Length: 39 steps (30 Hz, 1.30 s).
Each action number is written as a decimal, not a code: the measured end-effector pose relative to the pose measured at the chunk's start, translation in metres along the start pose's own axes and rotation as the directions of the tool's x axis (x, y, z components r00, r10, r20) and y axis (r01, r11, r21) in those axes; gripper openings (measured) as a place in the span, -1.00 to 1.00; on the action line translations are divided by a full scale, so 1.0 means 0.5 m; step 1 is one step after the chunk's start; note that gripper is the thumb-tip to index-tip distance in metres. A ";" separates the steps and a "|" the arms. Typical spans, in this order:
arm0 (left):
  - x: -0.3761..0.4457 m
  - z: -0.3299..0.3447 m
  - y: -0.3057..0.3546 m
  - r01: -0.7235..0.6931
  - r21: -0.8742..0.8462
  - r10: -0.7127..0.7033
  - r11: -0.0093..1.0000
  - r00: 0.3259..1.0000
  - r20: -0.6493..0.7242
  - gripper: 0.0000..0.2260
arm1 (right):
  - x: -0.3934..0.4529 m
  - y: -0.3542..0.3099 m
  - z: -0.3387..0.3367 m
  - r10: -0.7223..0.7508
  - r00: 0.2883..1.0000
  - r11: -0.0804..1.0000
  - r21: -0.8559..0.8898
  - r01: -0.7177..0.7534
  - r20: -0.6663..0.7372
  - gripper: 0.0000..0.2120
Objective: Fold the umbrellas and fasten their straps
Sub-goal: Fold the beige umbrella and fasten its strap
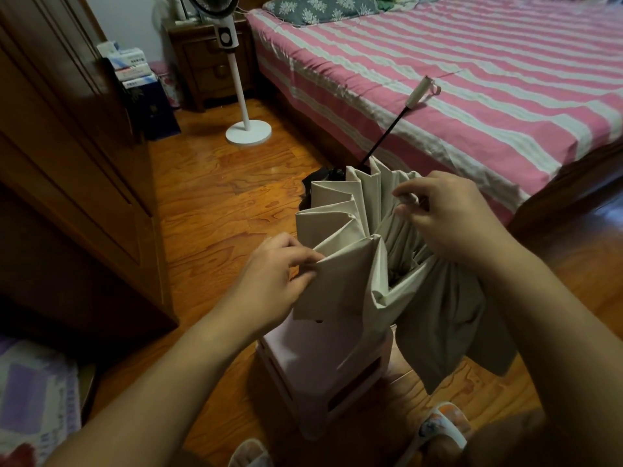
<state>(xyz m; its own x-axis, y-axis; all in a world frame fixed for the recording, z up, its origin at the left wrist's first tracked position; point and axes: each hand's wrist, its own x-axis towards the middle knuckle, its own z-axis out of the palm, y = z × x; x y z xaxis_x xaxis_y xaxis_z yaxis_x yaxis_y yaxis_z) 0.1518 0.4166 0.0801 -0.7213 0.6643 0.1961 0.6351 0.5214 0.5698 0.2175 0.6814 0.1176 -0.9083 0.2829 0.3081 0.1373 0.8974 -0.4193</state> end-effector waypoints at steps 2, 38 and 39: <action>0.000 -0.003 0.002 -0.059 -0.013 0.058 0.998 0.993 -0.102 -0.76 | 0.001 0.000 0.001 0.002 1.000 1.000 -0.001 -0.002 0.001 -0.81; 0.008 -0.018 0.022 0.263 -0.182 -0.273 0.948 0.961 -0.034 -0.73 | -0.002 -0.014 0.000 -0.043 0.997 0.998 0.039 0.040 0.059 -0.80; 0.009 -0.018 0.021 0.277 -0.201 -0.289 0.940 0.957 -0.035 -0.74 | -0.002 -0.013 0.000 -0.043 0.997 0.998 0.038 0.041 0.056 -0.81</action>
<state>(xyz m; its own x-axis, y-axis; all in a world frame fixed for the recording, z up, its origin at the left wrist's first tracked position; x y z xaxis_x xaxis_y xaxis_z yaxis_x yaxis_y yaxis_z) 0.1525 0.4203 0.0942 -0.8832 0.4662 0.0503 0.3418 0.5664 0.7499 0.2176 0.6753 0.1202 -0.9343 0.2242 0.2773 0.0845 0.8947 -0.4385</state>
